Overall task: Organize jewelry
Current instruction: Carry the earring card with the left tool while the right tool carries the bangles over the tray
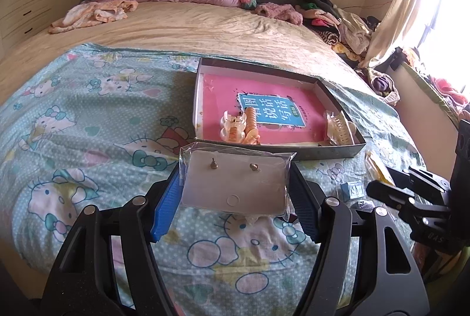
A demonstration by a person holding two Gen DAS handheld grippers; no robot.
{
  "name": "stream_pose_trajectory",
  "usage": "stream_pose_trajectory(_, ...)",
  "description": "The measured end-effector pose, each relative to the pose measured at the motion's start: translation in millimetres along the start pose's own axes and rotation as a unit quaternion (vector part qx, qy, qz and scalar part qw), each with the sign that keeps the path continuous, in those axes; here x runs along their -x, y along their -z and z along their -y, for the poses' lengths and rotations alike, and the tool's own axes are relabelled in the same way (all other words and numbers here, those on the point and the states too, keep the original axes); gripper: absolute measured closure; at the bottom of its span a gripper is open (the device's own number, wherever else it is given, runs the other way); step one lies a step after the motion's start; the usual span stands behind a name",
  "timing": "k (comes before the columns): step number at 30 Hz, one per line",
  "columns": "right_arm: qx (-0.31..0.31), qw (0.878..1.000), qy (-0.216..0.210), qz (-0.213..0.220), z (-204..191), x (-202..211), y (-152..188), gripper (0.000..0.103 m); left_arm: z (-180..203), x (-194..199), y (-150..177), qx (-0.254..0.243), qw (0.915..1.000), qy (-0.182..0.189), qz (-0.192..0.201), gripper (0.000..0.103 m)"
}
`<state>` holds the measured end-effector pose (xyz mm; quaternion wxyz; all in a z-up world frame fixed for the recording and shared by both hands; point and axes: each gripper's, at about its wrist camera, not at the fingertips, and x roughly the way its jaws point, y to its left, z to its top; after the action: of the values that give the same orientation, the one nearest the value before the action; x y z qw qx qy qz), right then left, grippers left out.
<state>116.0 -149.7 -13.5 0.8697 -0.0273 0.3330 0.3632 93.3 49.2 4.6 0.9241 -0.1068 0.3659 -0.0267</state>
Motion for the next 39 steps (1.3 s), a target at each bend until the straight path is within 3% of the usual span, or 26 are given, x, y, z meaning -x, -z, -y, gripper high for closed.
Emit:
stream_pose_trajectory(25,-0.035,0.997,0.048,0.055,60.8,2.2,-39.5,0.066,38.5,-48.5,-32.9,-0.051,0.9986,0.005,-0.013,0.043)
stream_pose_trajectory(39,-0.037,0.997,0.052,0.039,82.5,-32.2,-64.6,0.066,47.8,-91.7,-46.1,-0.058,0.9971,0.020,-0.046,0.043)
